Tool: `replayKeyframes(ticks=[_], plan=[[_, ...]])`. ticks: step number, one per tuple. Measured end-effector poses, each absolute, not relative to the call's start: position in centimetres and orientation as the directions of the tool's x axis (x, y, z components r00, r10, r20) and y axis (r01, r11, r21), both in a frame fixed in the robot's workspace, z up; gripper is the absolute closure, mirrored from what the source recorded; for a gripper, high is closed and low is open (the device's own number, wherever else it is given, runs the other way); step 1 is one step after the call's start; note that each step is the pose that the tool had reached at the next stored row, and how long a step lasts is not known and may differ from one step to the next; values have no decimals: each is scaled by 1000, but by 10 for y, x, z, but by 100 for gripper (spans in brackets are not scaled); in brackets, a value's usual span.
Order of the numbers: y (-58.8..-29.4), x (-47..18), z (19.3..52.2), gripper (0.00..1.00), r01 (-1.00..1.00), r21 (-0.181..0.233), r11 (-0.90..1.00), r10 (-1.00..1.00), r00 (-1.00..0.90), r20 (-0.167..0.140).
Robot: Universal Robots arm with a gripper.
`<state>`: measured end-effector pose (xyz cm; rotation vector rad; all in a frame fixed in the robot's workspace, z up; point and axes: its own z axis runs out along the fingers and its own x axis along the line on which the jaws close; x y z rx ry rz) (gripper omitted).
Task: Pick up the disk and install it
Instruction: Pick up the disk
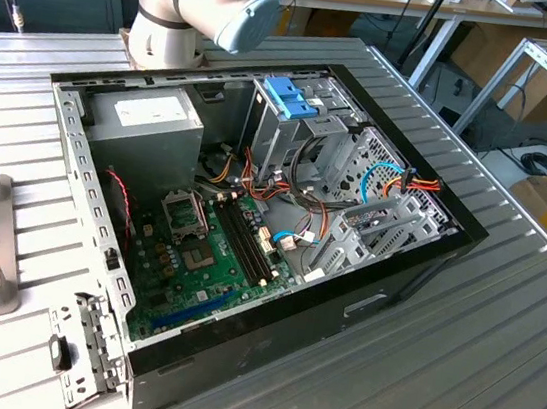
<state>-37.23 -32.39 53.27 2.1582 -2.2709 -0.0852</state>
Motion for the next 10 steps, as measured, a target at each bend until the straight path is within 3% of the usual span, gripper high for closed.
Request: replayKeyframes(ticks=[10], plan=[[-324,-369,533,63,-998,45,50,-998,-51,-32]])
